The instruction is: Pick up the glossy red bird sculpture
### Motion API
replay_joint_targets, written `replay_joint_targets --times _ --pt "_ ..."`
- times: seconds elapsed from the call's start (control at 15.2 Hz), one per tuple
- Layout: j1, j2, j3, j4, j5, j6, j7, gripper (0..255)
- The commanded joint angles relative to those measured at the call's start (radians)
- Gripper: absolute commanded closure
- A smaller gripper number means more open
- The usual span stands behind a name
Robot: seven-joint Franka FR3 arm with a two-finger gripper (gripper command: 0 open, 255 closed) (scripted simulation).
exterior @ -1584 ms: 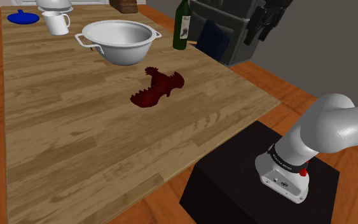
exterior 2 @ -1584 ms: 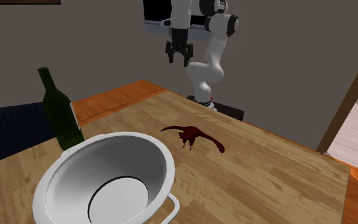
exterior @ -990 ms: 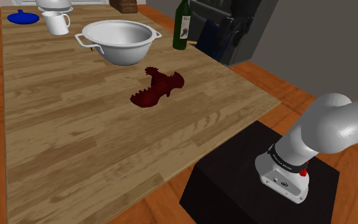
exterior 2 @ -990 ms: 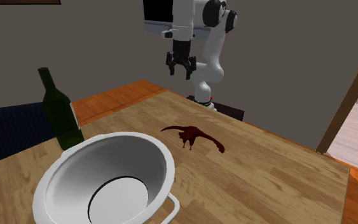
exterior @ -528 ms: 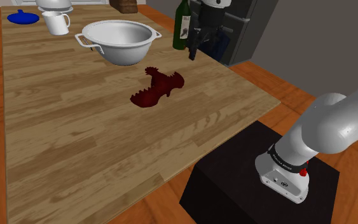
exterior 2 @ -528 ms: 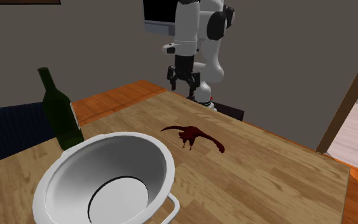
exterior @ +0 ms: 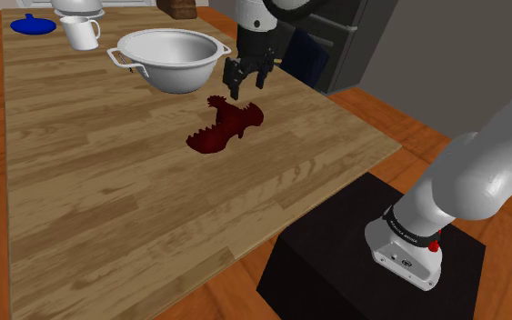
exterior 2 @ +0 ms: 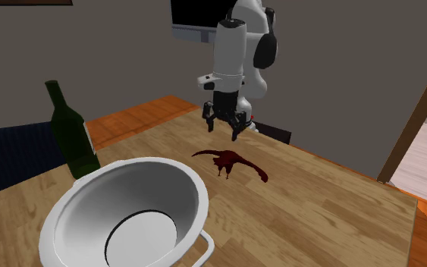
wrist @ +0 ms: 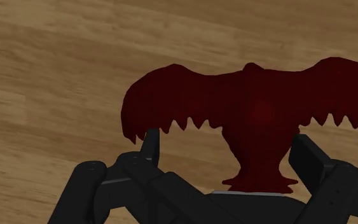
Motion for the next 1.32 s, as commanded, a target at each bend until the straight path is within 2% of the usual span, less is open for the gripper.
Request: replay_joint_targets --times 0.0,0.2,0.79,0.86,1.25 --pt "0.009 0.076 0.017 0.05 -0.026 0.017 0.028 0" --pt "0.028 0.185 0.035 0.136 -0.068 0.026 0.067 0" --pt "0.03 0.214 0.033 0.068 -0.083 0.122 0.081 0" --pt "0.03 0.215 0.033 0.069 -0.083 0.121 0.081 255" --pt "0.03 0.214 0.033 0.068 -0.083 0.121 0.081 255"
